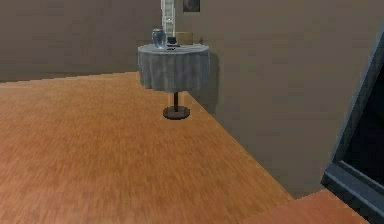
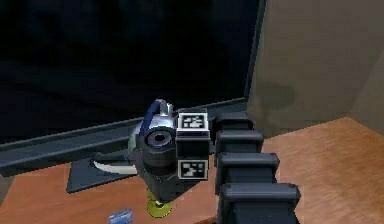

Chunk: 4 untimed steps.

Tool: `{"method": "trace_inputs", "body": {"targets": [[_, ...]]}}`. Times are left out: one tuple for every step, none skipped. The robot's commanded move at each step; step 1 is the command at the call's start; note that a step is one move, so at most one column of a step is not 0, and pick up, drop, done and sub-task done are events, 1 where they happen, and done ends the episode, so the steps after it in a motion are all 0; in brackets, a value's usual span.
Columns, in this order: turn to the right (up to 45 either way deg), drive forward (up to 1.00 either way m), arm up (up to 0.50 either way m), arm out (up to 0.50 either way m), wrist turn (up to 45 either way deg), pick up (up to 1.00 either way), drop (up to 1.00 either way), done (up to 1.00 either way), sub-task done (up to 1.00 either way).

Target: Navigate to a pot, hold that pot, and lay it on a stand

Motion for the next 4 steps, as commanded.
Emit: {"method": "trace_inputs", "body": {"targets": [[0.0, 0.0, 0.0, 0.0, 24.0, 0.0, 0.0, 0.0, 0.0], [0.0, 0.0, 0.0, 0.0, 0.0, 1.0, 0.0, 0.0, 0.0], [39.0, 0.0, 0.0, 0.0, 0.0, 0.0, 0.0, 0.0, 0.0], [0.0, 0.15, 0.0, 0.0, 0.0, 0.0, 0.0, 0.0, 0.0]]}}
